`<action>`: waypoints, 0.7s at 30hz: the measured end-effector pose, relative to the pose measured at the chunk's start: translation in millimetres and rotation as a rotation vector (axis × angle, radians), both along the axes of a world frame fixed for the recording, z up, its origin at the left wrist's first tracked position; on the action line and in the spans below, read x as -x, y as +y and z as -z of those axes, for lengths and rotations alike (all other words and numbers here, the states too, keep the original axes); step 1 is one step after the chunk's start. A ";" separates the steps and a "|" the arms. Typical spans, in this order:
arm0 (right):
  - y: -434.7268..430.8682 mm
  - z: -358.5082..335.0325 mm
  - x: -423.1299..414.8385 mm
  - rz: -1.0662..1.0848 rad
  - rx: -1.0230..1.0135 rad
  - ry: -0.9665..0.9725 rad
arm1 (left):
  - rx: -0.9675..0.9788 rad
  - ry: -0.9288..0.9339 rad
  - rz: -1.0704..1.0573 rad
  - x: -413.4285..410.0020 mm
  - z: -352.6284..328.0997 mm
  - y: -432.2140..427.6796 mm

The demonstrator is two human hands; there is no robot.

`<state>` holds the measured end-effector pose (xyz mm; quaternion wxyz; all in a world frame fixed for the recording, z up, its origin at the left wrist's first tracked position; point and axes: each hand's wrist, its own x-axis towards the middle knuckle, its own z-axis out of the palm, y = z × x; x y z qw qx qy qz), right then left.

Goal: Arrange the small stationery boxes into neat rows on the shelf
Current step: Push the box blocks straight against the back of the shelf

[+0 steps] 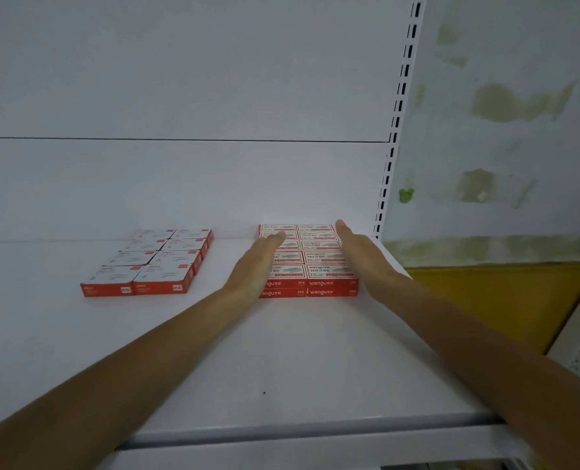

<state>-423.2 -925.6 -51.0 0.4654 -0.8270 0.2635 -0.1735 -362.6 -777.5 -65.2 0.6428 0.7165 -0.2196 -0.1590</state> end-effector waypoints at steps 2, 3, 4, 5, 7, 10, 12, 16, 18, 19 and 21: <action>-4.7 -1.9 4.6 -0.003 -0.072 -0.026 | 0.002 -0.024 0.023 -0.9 -0.7 5.3; -6.2 -0.4 8.9 -0.013 -0.112 -0.045 | 0.019 -0.031 0.013 -1.2 0.0 10.4; -6.5 2.2 13.7 -0.024 -0.130 -0.060 | 0.032 -0.032 0.000 -0.7 0.4 15.5; -5.7 6.2 17.8 -0.036 -0.115 -0.068 | 0.043 -0.022 -0.007 1.6 0.2 21.1; -1.4 14.5 23.2 -0.048 -0.029 -0.082 | 0.039 -0.004 0.006 5.1 0.0 25.2; 4.7 20.3 26.6 -0.059 0.052 -0.122 | -0.009 0.015 0.049 10.4 4.6 21.4; 5.5 22.8 29.5 -0.086 0.053 -0.133 | -0.034 -0.033 0.064 11.1 8.5 18.3; 8.7 25.3 32.3 -0.167 0.066 -0.146 | -0.033 -0.040 0.076 9.2 16.4 22.1; 11.7 24.5 31.7 -0.186 0.119 -0.146 | -0.071 -0.041 0.058 7.6 10.5 16.0; 12.9 24.4 31.4 -0.201 0.143 -0.145 | -0.082 -0.051 0.067 9.4 9.9 16.2; 13.9 24.7 31.1 -0.222 0.163 -0.144 | -0.155 -0.098 0.085 11.4 7.6 18.9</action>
